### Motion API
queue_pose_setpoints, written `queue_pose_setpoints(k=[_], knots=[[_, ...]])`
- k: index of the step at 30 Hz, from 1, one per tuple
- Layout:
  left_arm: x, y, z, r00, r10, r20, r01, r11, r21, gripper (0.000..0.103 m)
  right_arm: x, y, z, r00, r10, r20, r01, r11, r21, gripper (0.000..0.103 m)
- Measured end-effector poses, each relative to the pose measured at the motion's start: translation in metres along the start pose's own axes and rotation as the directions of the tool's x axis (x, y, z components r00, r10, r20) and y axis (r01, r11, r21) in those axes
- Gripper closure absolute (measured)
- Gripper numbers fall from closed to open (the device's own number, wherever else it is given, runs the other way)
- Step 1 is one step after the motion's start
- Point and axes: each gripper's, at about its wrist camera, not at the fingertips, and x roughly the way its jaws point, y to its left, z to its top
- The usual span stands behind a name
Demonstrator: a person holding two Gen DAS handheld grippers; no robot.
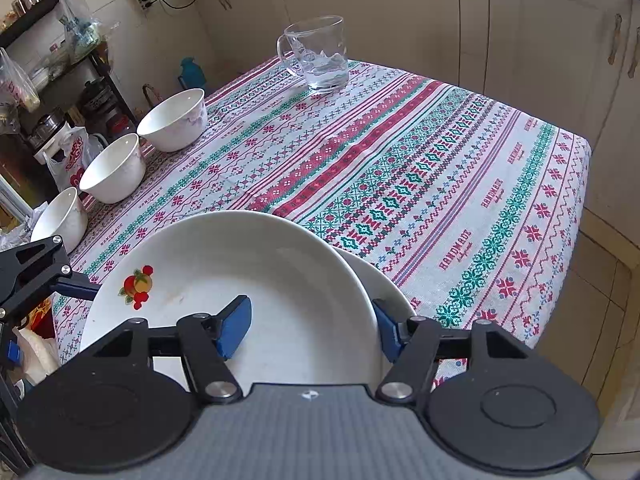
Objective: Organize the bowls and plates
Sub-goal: 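Lower the flower plate onto the plate stack and open the right gripper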
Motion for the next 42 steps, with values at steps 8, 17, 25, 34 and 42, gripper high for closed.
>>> queue_pose_setpoints(k=[8, 17, 25, 34, 42], knots=[[-0.003, -0.002, 0.0, 1.0, 0.0, 0.007, 0.0, 1.0, 0.0, 0.002, 0.002, 0.001, -0.004, 1.0, 0.008, 0.005, -0.008, 1.0, 0.02, 0.023], [-0.007, -0.002, 0.0, 0.999, -0.025, 0.021, 0.026, 1.0, -0.006, 0.003, -0.001, 0.004, -0.009, 1.0, -0.013, -0.018, 0.014, 0.999, 0.03, 0.018], [-0.011, -0.001, 0.0, 0.998, -0.038, 0.04, 0.039, 0.999, -0.02, 0.002, -0.002, 0.015, -0.01, 0.999, -0.033, -0.033, 0.033, 0.999, 0.015, 0.003], [-0.008, 0.003, 0.0, 0.996, -0.082, 0.038, 0.083, 0.996, -0.025, 0.002, -0.007, 0.031, -0.016, 0.99, -0.125, -0.062, 0.124, 0.992, -0.016, 0.0], [-0.003, 0.006, 0.0, 0.994, -0.105, 0.032, 0.105, 0.995, 0.004, 0.002, -0.016, 0.041, -0.027, 0.981, -0.188, -0.049, 0.188, 0.982, -0.005, 0.0]])
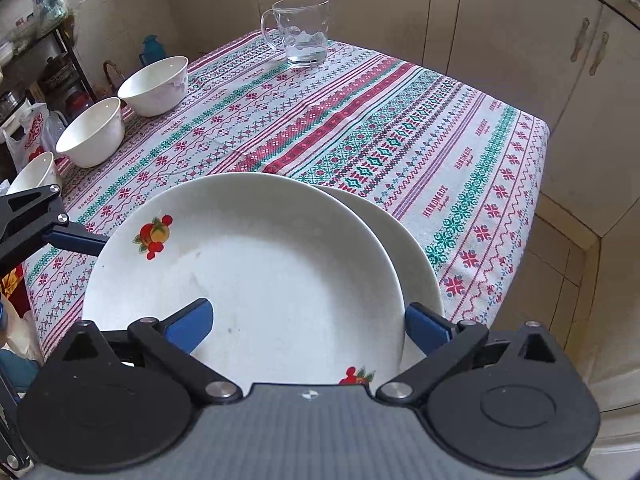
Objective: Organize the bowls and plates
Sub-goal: 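Lower the flower plate onto the plate stack and open the right gripper, then move the left gripper to a white bowl rim and close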
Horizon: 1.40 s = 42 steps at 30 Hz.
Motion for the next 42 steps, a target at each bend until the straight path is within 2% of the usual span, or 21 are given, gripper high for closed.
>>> queue_pose_setpoints(k=[9, 16, 23, 27, 31, 34, 38, 42], knots=[[0.002, 0.005, 0.001, 1.0, -0.014, 0.008, 0.013, 0.999, 0.038, 0.002, -0.006, 0.01, -0.012, 0.995, -0.097, 0.018, 0.096, 0.995, 0.019, 0.0], [0.0, 0.001, -0.005, 1.0, -0.019, 0.003, 0.018, 0.997, 0.076, 0.002, -0.015, 0.017, -0.018, 0.994, -0.095, 0.046, 0.093, 0.995, 0.043, 0.0], [-0.013, 0.0, -0.011, 1.0, -0.007, 0.012, 0.006, 0.997, 0.082, 0.002, -0.026, 0.039, -0.022, 0.982, -0.164, 0.089, 0.162, 0.986, 0.03, 0.0], [-0.024, -0.001, -0.015, 0.999, 0.017, 0.041, -0.021, 0.995, 0.1, 0.001, -0.036, 0.059, -0.027, 0.96, -0.238, 0.149, 0.234, 0.971, 0.042, 0.0], [-0.038, 0.003, -0.019, 0.997, 0.044, 0.057, -0.049, 0.994, 0.093, 0.001, -0.043, 0.08, -0.032, 0.939, -0.278, 0.202, 0.266, 0.96, 0.087, 0.0], [-0.05, 0.007, -0.027, 0.994, 0.082, 0.068, -0.088, 0.992, 0.09, 0.001, -0.048, 0.101, -0.037, 0.913, -0.323, 0.248, 0.306, 0.946, 0.107, 0.0], [-0.07, 0.016, -0.04, 0.99, 0.128, 0.065, -0.131, 0.99, 0.059, 0.001, -0.053, 0.127, -0.043, 0.887, -0.34, 0.311, 0.314, 0.94, 0.13, 0.0], [-0.091, 0.027, -0.057, 0.982, 0.179, 0.061, -0.181, 0.983, 0.018, 0.001, -0.052, 0.152, -0.048, 0.876, -0.321, 0.359, 0.28, 0.946, 0.163, 0.0]])
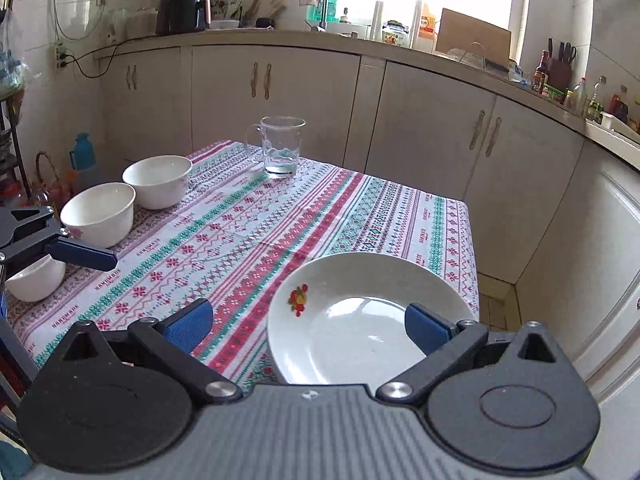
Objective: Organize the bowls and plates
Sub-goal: 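Move the left gripper to a white bowl rim and close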
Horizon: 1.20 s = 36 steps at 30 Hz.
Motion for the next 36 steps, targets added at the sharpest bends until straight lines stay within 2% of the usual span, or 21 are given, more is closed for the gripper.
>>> queue_pose_setpoints(k=[5, 14, 17, 23, 26, 30, 36], knots=[[-0.02, 0.015, -0.02, 0.999, 0.048, -0.008, -0.048, 0.998, -0.037, 0.001, 0.001, 0.028, -0.011, 0.999, 0.033, -0.003, -0.033, 0.999, 0.005, 0.0], [-0.06, 0.046, -0.046, 0.997, 0.076, -0.028, -0.077, 0.995, -0.061, 0.001, 0.003, 0.084, -0.016, 0.986, 0.166, 0.022, -0.164, 0.984, -0.073, 0.0], [-0.072, 0.062, -0.052, 0.996, 0.081, -0.031, -0.083, 0.994, -0.071, 0.001, 0.008, 0.1, -0.015, 0.977, 0.214, 0.017, -0.212, 0.974, -0.081, 0.0], [-0.086, 0.11, -0.065, 0.989, 0.134, -0.062, -0.14, 0.985, -0.105, 0.001, 0.019, 0.13, -0.01, 0.959, 0.284, -0.006, -0.283, 0.954, -0.098, 0.0], [-0.089, 0.134, -0.072, 0.981, 0.172, -0.088, -0.182, 0.975, -0.126, 0.002, 0.026, 0.144, -0.005, 0.945, 0.326, -0.027, -0.327, 0.935, -0.136, 0.0], [-0.088, 0.16, -0.08, 0.978, 0.171, -0.116, -0.189, 0.967, -0.17, 0.003, 0.034, 0.161, 0.005, 0.917, 0.397, -0.035, -0.397, 0.899, -0.184, 0.0], [-0.075, 0.181, -0.088, 0.982, 0.11, -0.151, -0.143, 0.963, -0.23, 0.013, 0.053, 0.191, 0.014, 0.877, 0.473, -0.08, -0.478, 0.845, -0.242, 0.0]])
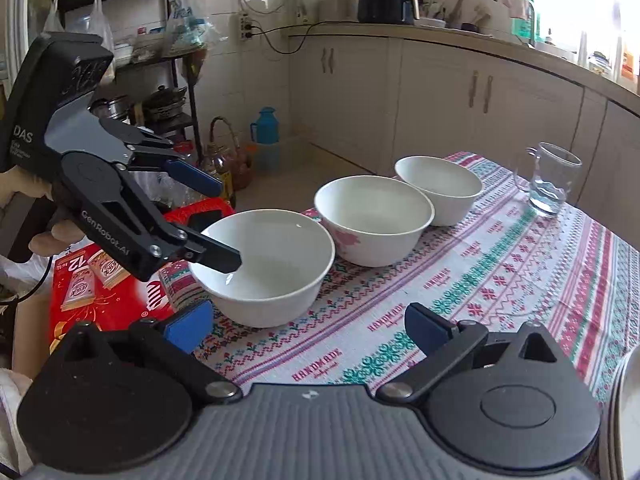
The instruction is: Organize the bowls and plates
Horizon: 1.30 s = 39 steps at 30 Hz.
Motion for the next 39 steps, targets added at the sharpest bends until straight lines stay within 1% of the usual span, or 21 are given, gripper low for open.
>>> queue_pose_setpoints(k=[1, 3, 8, 11, 13, 14, 16, 18, 22, 39], knots=[[0.002, 0.002, -0.001, 1.0, -0.009, -0.007, 0.009, 1.0, -0.008, 0.015, 0.004, 0.002, 0.001, 1.0, 0.01, -0.005, -0.01, 1.0, -0.007, 0.0], [0.007, 0.004, -0.001, 0.999, -0.031, -0.018, 0.031, 0.999, -0.014, 0.022, 0.012, 0.005, 0.004, 0.999, 0.033, -0.016, -0.033, 0.999, -0.023, 0.0], [0.013, 0.009, 0.0, 0.998, -0.066, -0.024, 0.065, 0.997, -0.038, 0.03, 0.025, 0.01, 0.007, 0.997, 0.065, -0.042, -0.067, 0.997, -0.046, 0.003], [0.015, 0.011, 0.001, 0.996, -0.081, -0.028, 0.08, 0.996, -0.04, 0.032, 0.028, 0.012, 0.008, 0.996, 0.078, -0.049, -0.081, 0.995, -0.056, 0.007], [0.017, 0.012, 0.002, 0.995, -0.092, -0.032, 0.091, 0.995, -0.045, 0.036, 0.03, 0.013, 0.008, 0.995, 0.084, -0.056, -0.088, 0.994, -0.065, 0.014], [0.017, 0.013, 0.002, 0.995, -0.099, -0.033, 0.097, 0.994, -0.046, 0.037, 0.031, 0.014, 0.008, 0.995, 0.084, -0.061, -0.088, 0.994, -0.069, 0.016], [0.019, 0.013, 0.003, 0.993, -0.109, -0.035, 0.107, 0.993, -0.049, 0.038, 0.033, 0.014, 0.009, 0.994, 0.09, -0.064, -0.095, 0.993, -0.072, 0.017], [0.02, 0.013, 0.005, 0.992, -0.119, -0.038, 0.117, 0.992, -0.052, 0.041, 0.032, 0.014, 0.009, 0.994, 0.094, -0.058, -0.098, 0.992, -0.076, 0.018], [0.023, 0.012, 0.006, 0.991, -0.129, -0.043, 0.127, 0.99, -0.053, 0.043, 0.035, 0.015, 0.011, 0.993, 0.101, -0.059, -0.106, 0.991, -0.087, 0.019], [0.026, 0.013, 0.008, 0.986, -0.156, -0.055, 0.152, 0.986, -0.072, 0.043, 0.037, 0.014, 0.01, 0.993, 0.107, -0.058, -0.111, 0.991, -0.076, 0.02]])
